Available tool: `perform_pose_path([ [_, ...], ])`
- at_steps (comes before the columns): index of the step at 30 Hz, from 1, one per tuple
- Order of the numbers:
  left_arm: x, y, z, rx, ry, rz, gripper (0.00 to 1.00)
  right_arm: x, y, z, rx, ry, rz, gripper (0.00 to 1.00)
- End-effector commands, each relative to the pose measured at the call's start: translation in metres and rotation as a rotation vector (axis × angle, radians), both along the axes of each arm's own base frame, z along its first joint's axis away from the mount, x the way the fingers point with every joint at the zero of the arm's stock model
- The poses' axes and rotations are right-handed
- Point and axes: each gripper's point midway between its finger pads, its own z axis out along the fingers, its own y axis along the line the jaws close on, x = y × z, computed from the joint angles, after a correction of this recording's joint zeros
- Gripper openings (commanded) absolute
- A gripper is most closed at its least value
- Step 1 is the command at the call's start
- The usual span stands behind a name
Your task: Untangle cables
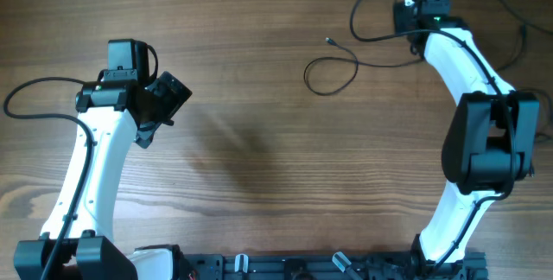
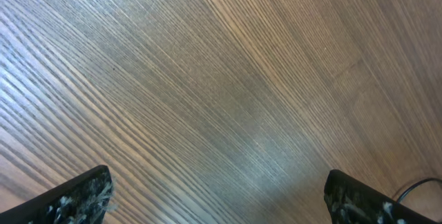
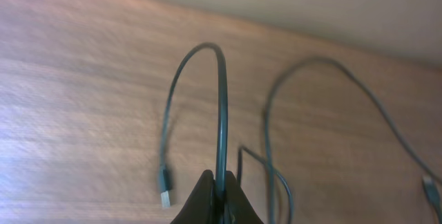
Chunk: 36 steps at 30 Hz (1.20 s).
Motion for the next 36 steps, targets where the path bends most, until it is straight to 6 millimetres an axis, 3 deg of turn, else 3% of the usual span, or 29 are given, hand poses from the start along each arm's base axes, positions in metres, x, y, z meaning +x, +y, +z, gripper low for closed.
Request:
perform_pose_path([
  [1,0.0,0.001,-0.002,-0.007,-0.003,0.012,1.0,0.007,0.042,0.016,-0.021,-0.044,0.123,0.04],
  [7,0.0,0.001,-0.002,-0.007,-0.003,0.012,1.0,0.016,0.106,0.037,-0.169,-0.127,0.343,0.04],
  [11,0.0,0.001,-0.002,-0.007,-0.003,0.013,1.0,0.02,0.118,0.042,-0.169,-0.165,0.35,0.08],
  [12,0.0,0.001,-0.002,-0.007,-0.002,0.012,1.0,0.02,0.115,0.042,-0.172,-0.163,0.331,0.21],
  [13,0.0,0.001,-0.002,-0.007,-0.003,0.012,1.0,0.02,0.108,0.041,-0.17,-0.158,0.297,0.41],
  [15,0.0,0.001,-0.002,-0.007,-0.002,0.012,1.0,0.016,0.094,0.033,-0.138,-0.128,0.226,1.0],
  [18,0.001,0.001,-0.002,-0.007,-0.003,0.013,1.0,0.003,0.087,0.015,-0.039,-0.05,0.148,1.0],
  [20,0.001,0.001,-0.001,-0.007,-0.006,0.013,1.0,-0.013,0.093,-0.002,0.05,0.038,0.129,1.0],
  [21,0.002,0.001,-0.001,-0.006,-0.01,0.012,1.0,-0.026,0.106,-0.015,0.123,0.11,0.164,0.98],
  [23,0.004,0.001,-0.001,-0.006,-0.016,0.012,1.0,-0.048,0.133,-0.034,0.245,0.225,0.276,0.85],
  [25,0.004,0.001,0.0,-0.006,-0.019,0.012,1.0,-0.06,0.147,-0.043,0.303,0.277,0.352,0.75],
  [31,0.005,0.001,0.0,-0.006,-0.022,0.012,1.0,-0.075,0.153,-0.061,0.294,0.328,0.412,0.55],
  [36,0.006,0.001,0.0,-0.006,-0.025,0.012,1.0,-0.08,0.143,-0.083,0.209,0.347,0.436,0.52],
])
